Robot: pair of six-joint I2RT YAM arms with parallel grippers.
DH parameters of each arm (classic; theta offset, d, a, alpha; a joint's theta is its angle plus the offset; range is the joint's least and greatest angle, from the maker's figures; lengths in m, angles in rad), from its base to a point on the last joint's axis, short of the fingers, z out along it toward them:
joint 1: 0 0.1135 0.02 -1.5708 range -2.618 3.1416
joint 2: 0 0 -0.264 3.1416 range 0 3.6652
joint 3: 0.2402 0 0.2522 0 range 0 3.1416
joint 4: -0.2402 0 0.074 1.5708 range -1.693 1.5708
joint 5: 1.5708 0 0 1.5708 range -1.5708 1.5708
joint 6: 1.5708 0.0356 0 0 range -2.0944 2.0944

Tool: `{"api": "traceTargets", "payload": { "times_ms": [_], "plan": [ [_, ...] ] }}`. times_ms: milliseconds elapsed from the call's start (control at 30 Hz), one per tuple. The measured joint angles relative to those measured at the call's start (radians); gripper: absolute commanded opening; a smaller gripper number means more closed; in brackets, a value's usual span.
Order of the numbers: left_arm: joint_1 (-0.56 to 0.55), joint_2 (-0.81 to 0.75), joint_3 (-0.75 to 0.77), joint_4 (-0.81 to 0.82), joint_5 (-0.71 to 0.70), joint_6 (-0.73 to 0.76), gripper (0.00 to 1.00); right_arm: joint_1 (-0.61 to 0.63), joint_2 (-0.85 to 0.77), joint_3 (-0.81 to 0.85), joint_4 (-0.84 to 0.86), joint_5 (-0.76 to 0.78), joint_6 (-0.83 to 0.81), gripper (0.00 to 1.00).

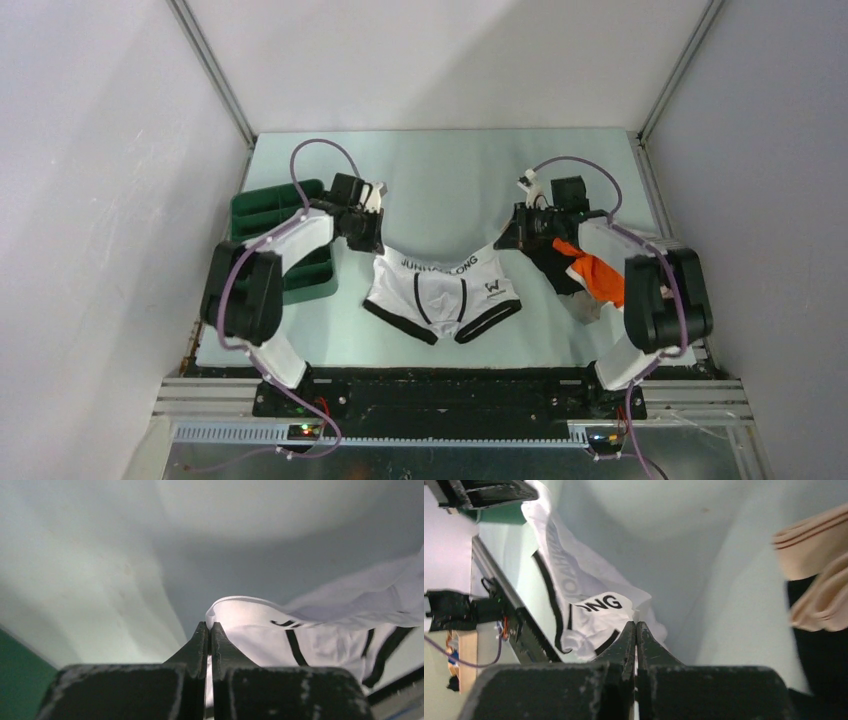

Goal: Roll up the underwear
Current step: Flatten out the underwear at the center of the board.

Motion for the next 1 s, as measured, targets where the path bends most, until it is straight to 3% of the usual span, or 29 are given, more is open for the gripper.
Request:
{"api": "traceTargets", "payload": {
  "times_ms": [167,367,433,500,533,600,700,800,900,1000],
  "plan": [
    [0.037,0.164,0.135,0.027,-0.058,-0.042,0.00,-0.035,0.169,0.134,0.021,0.046,0.013,0.00],
    [0.038,0.220,0.213,0.049,-0.098,-0.061,0.04,-0.030,0.270,0.257,0.072,0.119,0.039,0.00],
    [0.038,0.233,0.221,0.050,-0.107,-0.066,0.16,-0.023,0.298,0.275,0.082,0.150,0.041,0.02],
    [0.038,0.247,0.224,0.049,-0.126,-0.071,0.32,-0.012,0.322,0.288,0.084,0.184,0.042,0.15],
    [0.038,0.253,0.224,0.047,-0.132,-0.076,0.42,-0.005,0.334,0.293,0.085,0.206,0.042,0.28],
    [0.038,0.257,0.224,0.041,-0.151,-0.085,0.55,0.003,0.348,0.297,0.080,0.258,0.048,0.39],
    [0.038,0.257,0.224,0.038,-0.192,-0.102,0.64,0.012,0.349,0.312,0.060,0.327,0.052,0.40],
    [0.040,0.256,0.224,0.035,-0.211,-0.111,0.63,0.009,0.344,0.347,0.034,0.360,0.038,0.34],
    [0.043,0.256,0.225,0.034,-0.210,-0.113,0.49,0.014,0.303,0.359,-0.020,0.352,0.013,0.28],
    [0.048,0.260,0.237,0.023,-0.190,-0.114,0.38,0.037,0.264,0.351,-0.055,0.327,0.008,0.15]
  ]
}}
